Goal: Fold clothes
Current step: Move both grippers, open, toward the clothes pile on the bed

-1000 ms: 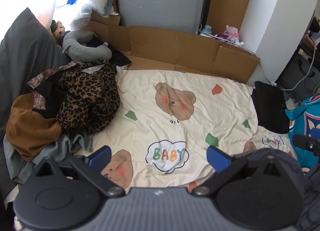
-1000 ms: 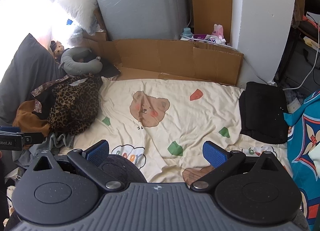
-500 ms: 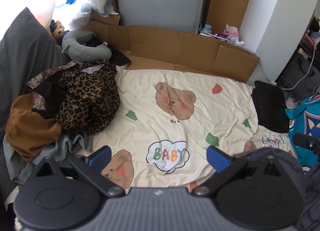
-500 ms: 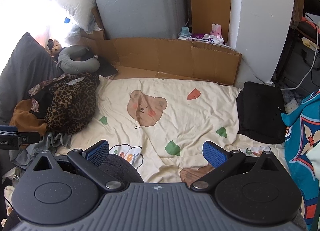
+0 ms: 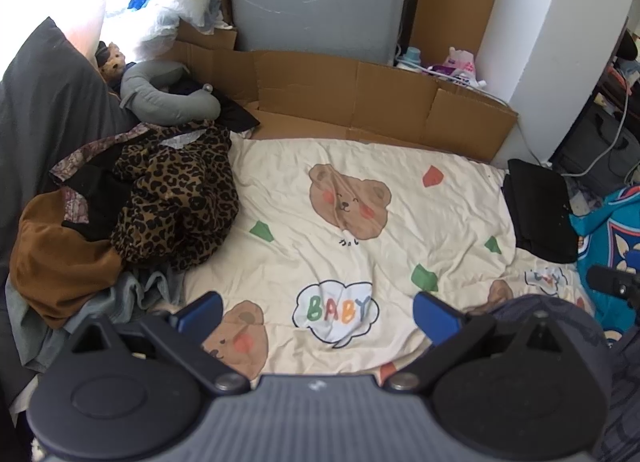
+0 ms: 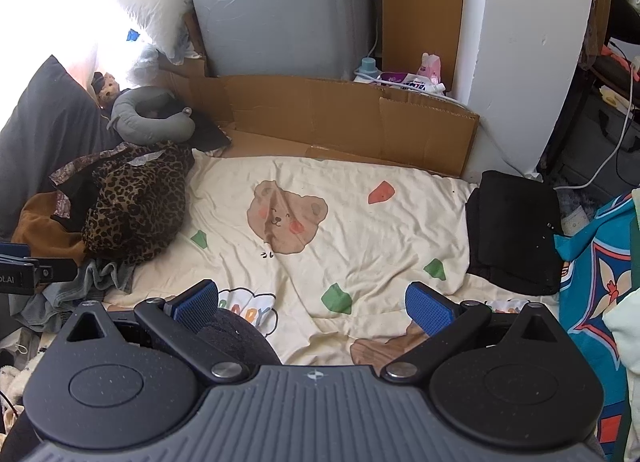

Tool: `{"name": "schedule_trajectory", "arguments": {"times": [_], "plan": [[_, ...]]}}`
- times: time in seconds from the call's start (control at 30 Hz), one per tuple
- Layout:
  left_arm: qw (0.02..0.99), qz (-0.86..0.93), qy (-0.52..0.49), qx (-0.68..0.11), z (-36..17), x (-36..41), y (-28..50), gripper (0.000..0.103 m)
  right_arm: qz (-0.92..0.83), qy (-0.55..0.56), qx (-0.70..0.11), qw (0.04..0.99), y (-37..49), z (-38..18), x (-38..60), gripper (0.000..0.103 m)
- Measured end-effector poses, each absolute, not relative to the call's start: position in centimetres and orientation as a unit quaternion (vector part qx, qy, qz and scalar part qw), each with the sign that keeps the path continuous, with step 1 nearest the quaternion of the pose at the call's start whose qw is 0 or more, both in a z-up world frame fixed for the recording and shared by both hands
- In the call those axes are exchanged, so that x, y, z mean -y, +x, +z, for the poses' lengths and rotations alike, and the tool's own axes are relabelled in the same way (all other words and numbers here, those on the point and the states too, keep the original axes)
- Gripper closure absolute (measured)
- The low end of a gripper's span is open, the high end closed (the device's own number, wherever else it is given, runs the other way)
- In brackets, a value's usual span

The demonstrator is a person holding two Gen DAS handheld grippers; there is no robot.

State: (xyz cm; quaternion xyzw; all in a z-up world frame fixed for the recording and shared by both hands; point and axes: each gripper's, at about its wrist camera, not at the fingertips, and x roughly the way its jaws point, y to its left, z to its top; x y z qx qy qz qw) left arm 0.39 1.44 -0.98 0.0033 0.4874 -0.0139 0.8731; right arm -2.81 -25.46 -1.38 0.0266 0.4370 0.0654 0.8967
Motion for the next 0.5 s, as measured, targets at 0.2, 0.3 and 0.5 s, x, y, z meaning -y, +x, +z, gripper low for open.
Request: {"name": "schedule_trajectory", "arguments": {"times": [0.2,0.3,0.5], "plan": [[0.878,-0.008,-0.004,-0.479,-0.5,-2.0,0.7,0.001,0.061,0.027,-0.432,0.899,-2.8,-1.1,25.6,0.000],[0.877,-0.005,-0.009,-0.480,-0.5,-2.5,0.9,0.001,0.062,0.031,-0.427,0.902,-2.8,-0.9,25.7,0.000],[0.878,0.001,-0.014,-0.479,-0.4,-3.2,1.2,0.002,0.062,0.035,-0.412,0.908,-2.6,-0.4,25.8,0.000]]}}
